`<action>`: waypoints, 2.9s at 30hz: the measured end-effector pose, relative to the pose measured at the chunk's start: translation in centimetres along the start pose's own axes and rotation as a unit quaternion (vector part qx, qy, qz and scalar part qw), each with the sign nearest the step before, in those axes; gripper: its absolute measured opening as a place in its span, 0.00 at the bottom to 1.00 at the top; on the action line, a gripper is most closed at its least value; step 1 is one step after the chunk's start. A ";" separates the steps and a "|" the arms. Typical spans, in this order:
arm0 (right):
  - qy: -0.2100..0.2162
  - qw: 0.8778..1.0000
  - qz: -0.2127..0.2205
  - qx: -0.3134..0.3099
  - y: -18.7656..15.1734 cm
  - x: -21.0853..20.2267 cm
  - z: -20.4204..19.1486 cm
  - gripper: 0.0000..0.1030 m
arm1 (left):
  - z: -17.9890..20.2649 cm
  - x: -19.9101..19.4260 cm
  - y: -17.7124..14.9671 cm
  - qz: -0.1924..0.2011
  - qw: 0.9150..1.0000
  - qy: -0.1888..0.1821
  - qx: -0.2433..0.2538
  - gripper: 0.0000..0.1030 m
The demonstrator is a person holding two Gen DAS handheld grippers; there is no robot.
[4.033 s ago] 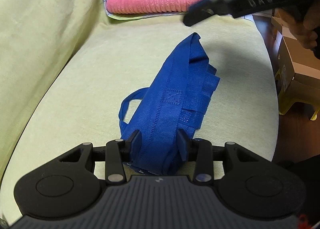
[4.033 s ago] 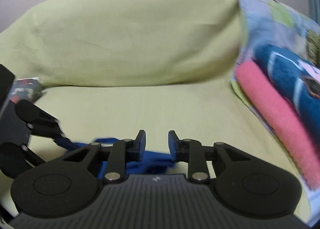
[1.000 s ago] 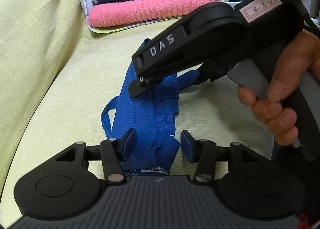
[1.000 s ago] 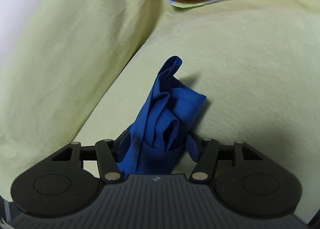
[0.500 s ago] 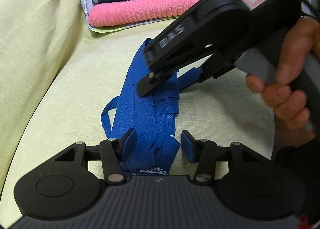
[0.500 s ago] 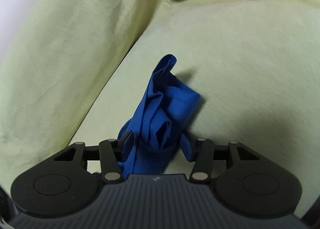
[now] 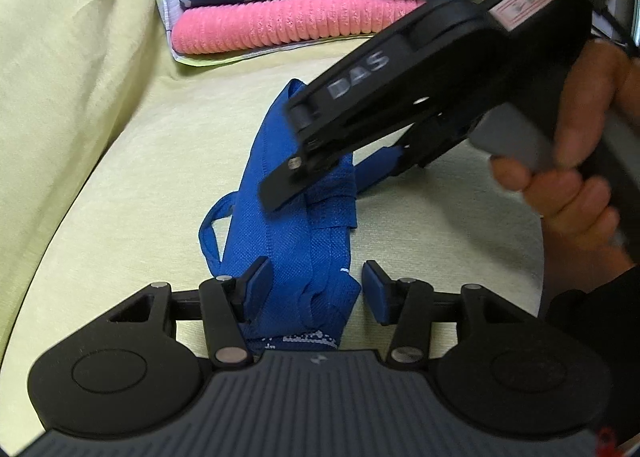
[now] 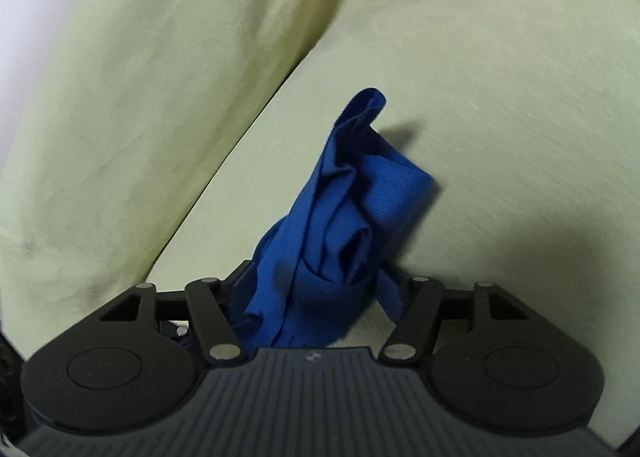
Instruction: Fold shopping bag
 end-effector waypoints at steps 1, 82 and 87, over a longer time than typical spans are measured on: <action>-0.005 1.000 0.007 -0.009 -0.2 0.3 -0.2 0.60 | 0.0 0.0 0.0 0.001 1.000 0.000 -0.001 0.52; 0.030 0.999 -0.019 0.011 -1.1 -5.1 4.5 0.27 | -6.9 2.4 1.0 0.018 0.945 -0.258 -0.202 0.55; 0.018 1.000 -0.021 0.002 -1.0 -4.8 3.9 0.28 | -1.4 0.4 3.1 0.019 0.990 -0.142 0.019 0.57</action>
Point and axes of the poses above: each gripper's, at about its wrist camera, not at the fingertips, and x roughly the way its jaws point, z to its right, y to its top, the point moved 3 cm from there along x, roughly the way its jaws point, and after that the axes turned 15 degrees about y, right-handed, at the moved point
